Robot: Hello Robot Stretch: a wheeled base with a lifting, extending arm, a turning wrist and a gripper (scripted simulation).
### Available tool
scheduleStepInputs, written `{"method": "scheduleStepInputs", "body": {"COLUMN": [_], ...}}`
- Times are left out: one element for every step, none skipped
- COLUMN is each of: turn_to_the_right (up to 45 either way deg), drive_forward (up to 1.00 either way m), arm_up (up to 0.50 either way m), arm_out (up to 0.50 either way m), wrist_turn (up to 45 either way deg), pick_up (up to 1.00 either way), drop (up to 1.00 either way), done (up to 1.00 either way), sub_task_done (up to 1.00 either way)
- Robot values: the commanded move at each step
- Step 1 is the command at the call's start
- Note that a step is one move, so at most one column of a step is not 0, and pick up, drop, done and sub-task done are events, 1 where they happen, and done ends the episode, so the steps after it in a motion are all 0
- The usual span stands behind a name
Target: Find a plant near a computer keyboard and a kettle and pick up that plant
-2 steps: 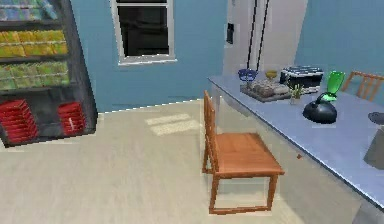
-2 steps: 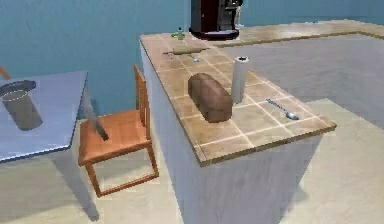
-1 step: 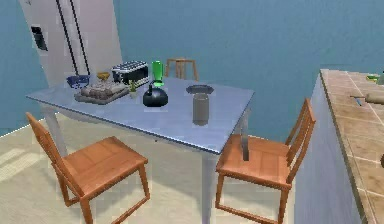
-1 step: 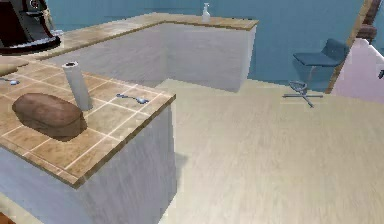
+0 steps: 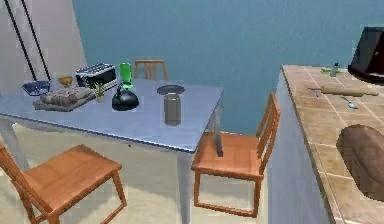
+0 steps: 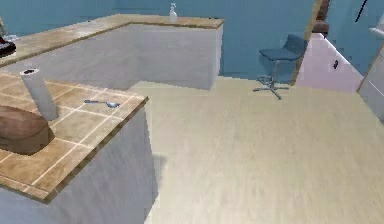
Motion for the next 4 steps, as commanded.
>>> {"method": "scheduleStepInputs", "body": {"turn_to_the_right": [0.0, -45.0, -45.0, -39.0], "drive_forward": [0.50, 0.00, 0.00, 0.00], "arm_up": [0.00, 0.00, 0.00, 0.00], "arm_out": [0.00, 0.00, 0.00, 0.00], "wrist_turn": [0.0, 0.0, 0.0, 0.0], "pick_up": [0.00, 0.00, 0.00, 0.00], "drop": [0.00, 0.00, 0.00, 0.00], "done": [0.00, 0.00, 0.00, 0.00], "sub_task_done": [0.00, 0.00, 0.00, 0.00]}}
